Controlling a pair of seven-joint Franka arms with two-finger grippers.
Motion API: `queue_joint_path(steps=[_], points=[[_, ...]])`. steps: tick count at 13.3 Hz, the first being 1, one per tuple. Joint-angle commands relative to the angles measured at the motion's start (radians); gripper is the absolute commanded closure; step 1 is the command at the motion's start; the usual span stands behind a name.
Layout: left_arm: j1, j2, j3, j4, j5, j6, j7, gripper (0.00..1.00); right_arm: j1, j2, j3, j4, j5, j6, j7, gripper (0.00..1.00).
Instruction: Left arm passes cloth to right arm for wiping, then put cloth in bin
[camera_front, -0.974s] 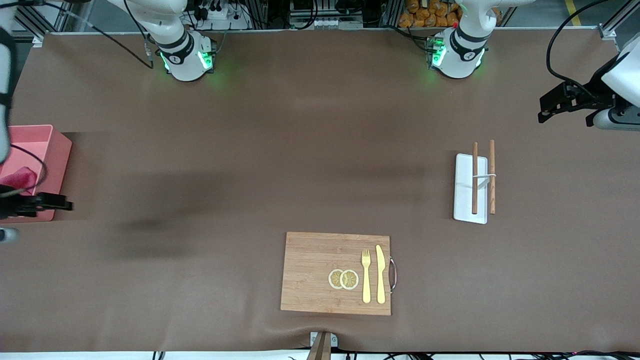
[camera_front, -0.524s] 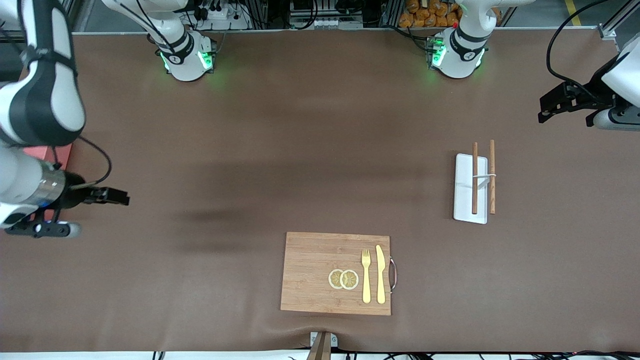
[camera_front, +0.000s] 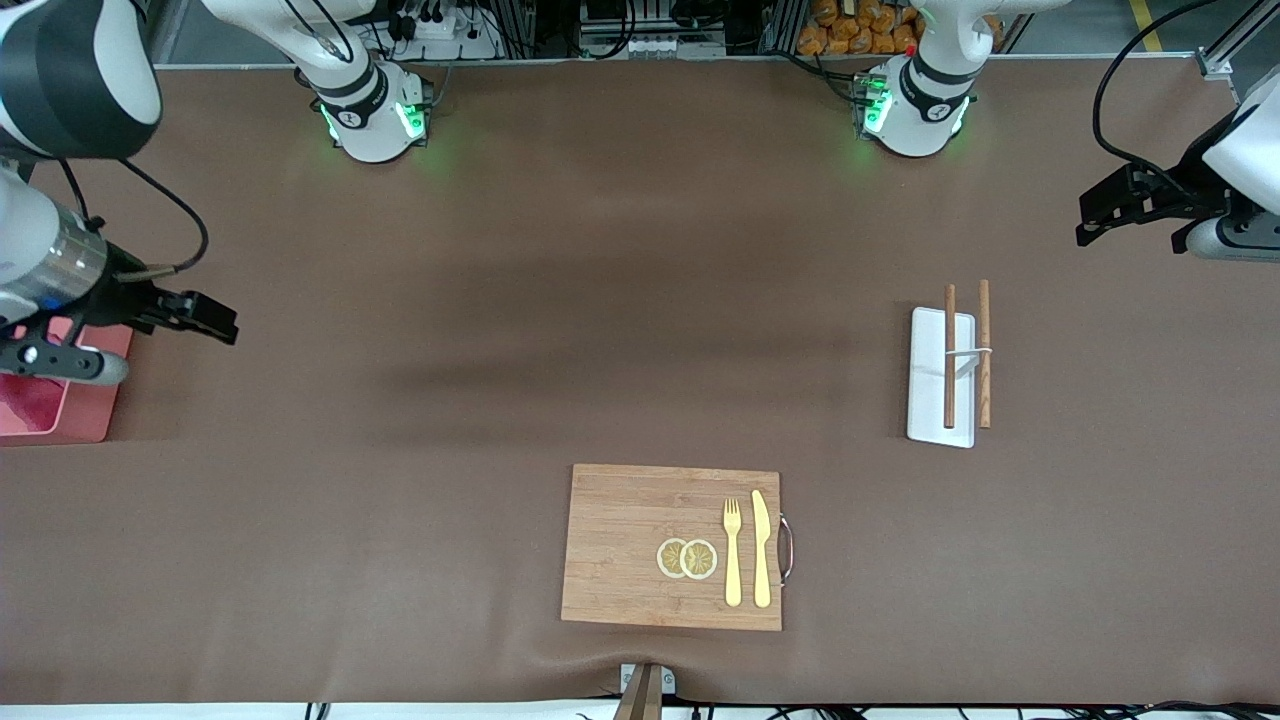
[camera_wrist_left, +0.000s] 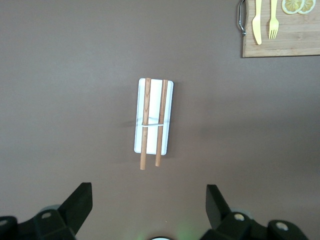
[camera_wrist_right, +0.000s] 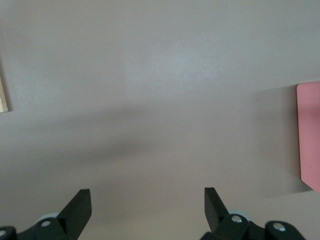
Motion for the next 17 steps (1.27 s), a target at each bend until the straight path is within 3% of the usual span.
queue_joint_path(steps=[1,11,17], points=[[0.005,-0.006,-0.002,0.0,-0.006,-0.002,0.018,0.0,-0.037,-0.103,0.006,-0.143,-0.017,0.064,-0.024,0.0],[0.007,-0.005,-0.002,0.0,-0.006,-0.002,0.017,0.0,-0.105,-0.149,0.006,-0.159,0.015,0.067,-0.082,0.0],[0.021,-0.003,0.0,0.0,-0.006,0.0,0.017,0.0,-0.089,-0.152,0.015,-0.124,0.014,0.165,-0.047,0.0]])
